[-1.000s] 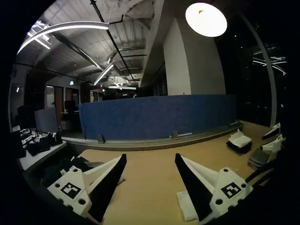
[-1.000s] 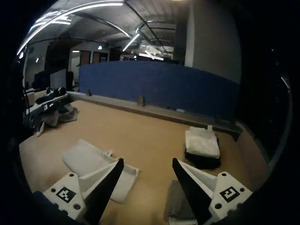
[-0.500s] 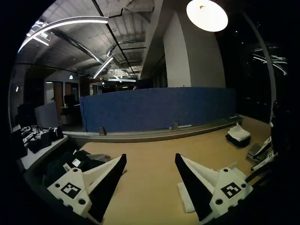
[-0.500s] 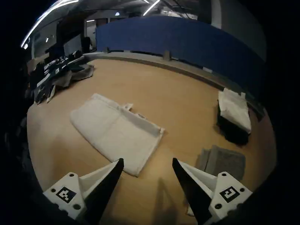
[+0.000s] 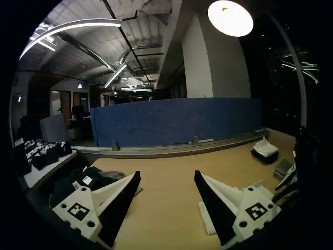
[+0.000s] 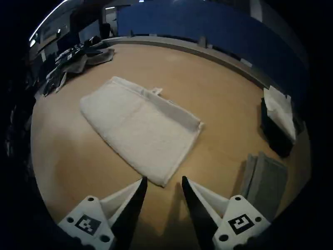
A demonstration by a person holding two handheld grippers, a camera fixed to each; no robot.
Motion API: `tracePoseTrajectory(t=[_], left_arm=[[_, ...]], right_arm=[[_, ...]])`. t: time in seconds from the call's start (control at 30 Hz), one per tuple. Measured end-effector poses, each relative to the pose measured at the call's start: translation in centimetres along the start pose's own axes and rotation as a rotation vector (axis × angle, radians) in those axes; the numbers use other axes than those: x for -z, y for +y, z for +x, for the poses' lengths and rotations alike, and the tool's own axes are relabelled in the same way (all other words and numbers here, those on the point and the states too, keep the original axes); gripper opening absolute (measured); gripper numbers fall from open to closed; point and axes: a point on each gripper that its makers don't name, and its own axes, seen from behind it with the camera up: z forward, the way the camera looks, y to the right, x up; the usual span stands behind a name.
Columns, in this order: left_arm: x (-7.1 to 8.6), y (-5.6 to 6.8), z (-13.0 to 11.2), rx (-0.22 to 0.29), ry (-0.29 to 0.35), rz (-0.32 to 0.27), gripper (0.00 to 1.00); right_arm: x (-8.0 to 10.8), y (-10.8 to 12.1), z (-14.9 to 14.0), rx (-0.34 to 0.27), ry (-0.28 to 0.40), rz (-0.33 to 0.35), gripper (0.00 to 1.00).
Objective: Fold towel
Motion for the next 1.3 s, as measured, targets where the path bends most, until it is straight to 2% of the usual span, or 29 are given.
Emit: tracePoseTrajectory(t=[0.2,0.27,0.53,0.6,0.8,1.1,1.3], left_arm=[[0.2,0.2,0.0,0.002,0.000,0.001,0.96],[0.3,0.3,0.1,0.003,0.001,0.001,0.96],[0.6,0.3,0.0,0.004,0.001,0.006,0.96],[0.6,0.4,-0.1,0.004,0.001,0.007,0.96],[0.7,0.2,-0.2,0.004,-0.001,0.011,0.96],[0.6,-0.2,-0.2,0.007,-0.002,0.012,0.96],[0.5,-0.4,-0.2,0.012,-0.001,0.012,0.96]], right_arm=[[-0.5,-0.3,-0.4,-0.017,-0.022,0.024,0.31],[-0.5,-0.2,-0.4,-0.019,-0.023,0.022,0.26],[-0.5,0.0,-0.9,-0.013,-0.049,0.026,0.26],[-0.6,0.0,-1.0,-0.016,-0.052,0.026,0.13],[-0.6,0.2,-0.9,-0.041,-0.056,0.026,0.04],[-0.2,0.1,-0.3,-0.053,-0.041,0.017,0.02],[0.6,0.2,1.2,-0.063,-0.006,0.009,0.02]])
